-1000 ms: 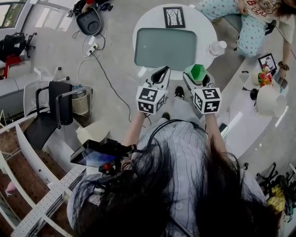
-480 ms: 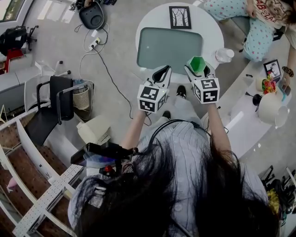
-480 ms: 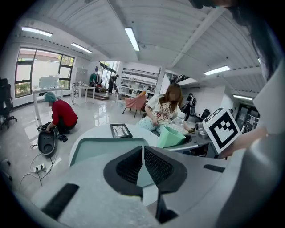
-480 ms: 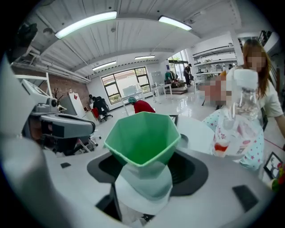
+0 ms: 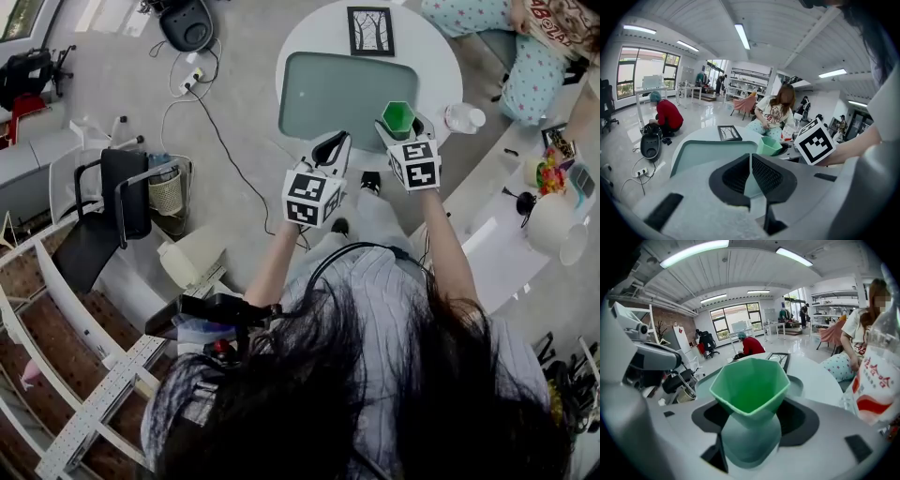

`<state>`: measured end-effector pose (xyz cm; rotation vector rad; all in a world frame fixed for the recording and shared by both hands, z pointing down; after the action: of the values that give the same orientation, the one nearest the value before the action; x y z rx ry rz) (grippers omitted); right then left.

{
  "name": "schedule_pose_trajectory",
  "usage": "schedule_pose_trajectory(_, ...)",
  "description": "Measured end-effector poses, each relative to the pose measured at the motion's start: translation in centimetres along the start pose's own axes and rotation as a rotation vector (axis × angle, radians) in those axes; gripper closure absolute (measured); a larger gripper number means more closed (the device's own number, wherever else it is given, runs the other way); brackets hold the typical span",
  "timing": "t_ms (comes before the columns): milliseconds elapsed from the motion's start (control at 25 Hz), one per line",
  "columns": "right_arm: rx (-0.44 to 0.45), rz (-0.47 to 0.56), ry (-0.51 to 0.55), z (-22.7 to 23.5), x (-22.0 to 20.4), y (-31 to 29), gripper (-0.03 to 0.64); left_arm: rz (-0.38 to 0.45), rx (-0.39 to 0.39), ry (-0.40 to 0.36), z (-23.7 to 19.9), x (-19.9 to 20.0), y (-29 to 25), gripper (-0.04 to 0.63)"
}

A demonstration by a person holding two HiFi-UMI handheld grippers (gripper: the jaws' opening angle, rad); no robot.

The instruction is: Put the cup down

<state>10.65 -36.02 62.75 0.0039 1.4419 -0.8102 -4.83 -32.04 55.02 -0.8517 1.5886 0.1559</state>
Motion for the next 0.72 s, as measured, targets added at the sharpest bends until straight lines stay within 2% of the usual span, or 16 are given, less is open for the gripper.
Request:
schedule_pose_trajectory(480, 0.013, -0.051, 0.057, 0.4, -1.9, -2.5, 0.303, -0.006, 0.016, 0.015, -0.9, -0.1, -0.5, 0.568)
schedule_pose_trajectory(720, 0.014, -0.031, 0.076, 0.3, -2.0, -2.3, 0.302, -0.004, 0.023, 0.022, -1.0, -0.1, -0.2, 0.568)
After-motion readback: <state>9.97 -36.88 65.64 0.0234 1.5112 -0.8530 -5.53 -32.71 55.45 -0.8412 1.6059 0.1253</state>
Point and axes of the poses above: the fingertips, and each gripper's own axes: y backward along the fingers, z to its right, x out of its top, the point moved 6 cm from there along y, backward along the fingers, and after that the axes turned 13 degrees about z, right-handed, at the moved point
